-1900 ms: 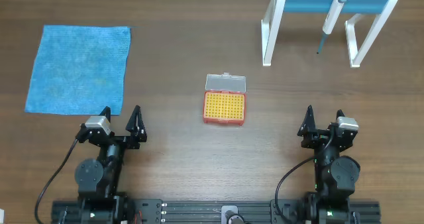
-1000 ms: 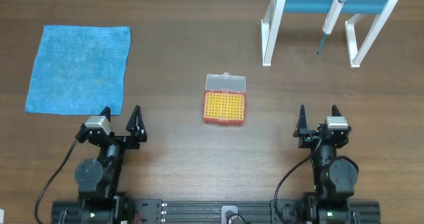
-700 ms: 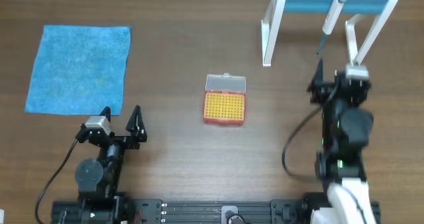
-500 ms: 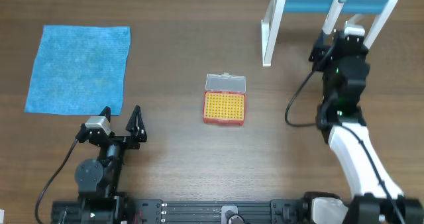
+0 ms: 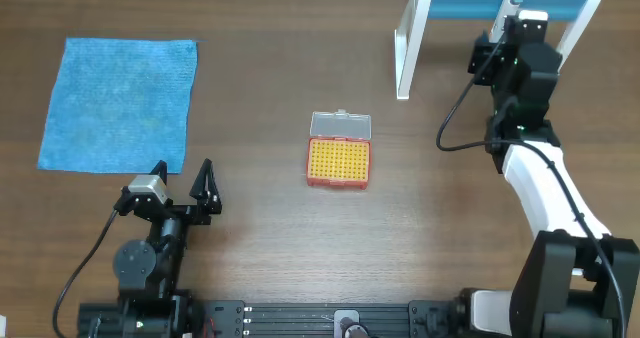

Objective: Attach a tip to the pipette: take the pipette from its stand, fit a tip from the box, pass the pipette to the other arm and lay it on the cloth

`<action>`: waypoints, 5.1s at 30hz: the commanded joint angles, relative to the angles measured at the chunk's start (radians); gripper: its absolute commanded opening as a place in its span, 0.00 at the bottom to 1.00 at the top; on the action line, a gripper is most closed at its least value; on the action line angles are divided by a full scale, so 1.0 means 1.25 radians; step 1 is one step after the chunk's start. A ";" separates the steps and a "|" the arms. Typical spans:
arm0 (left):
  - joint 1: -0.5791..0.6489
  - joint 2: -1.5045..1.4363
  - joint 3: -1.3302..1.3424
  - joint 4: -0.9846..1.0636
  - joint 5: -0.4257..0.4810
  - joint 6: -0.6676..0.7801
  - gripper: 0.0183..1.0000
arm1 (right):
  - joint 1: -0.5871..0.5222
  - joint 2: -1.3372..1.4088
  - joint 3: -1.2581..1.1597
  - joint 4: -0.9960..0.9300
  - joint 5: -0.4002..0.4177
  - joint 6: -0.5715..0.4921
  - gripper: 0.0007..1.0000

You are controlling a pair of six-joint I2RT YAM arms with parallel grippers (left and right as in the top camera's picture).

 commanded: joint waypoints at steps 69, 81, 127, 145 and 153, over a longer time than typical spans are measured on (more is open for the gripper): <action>-0.003 -0.004 -0.003 -0.004 -0.009 0.011 0.89 | 0.543 0.131 -0.502 0.912 -0.291 0.113 0.07; -0.003 -0.004 -0.003 -0.004 -0.009 0.011 0.88 | 0.521 0.073 -0.505 0.778 -0.291 0.010 0.07; -0.003 -0.004 -0.003 -0.004 -0.009 0.011 0.88 | 0.570 -0.022 -0.489 0.672 -0.282 -0.032 0.07; -0.003 -0.004 -0.003 -0.004 -0.009 0.011 0.88 | 0.569 0.092 -0.528 0.719 -0.261 -0.025 0.07; -0.003 -0.004 -0.003 -0.004 -0.009 0.011 0.88 | 0.569 0.121 -0.542 0.719 -0.264 -0.025 0.07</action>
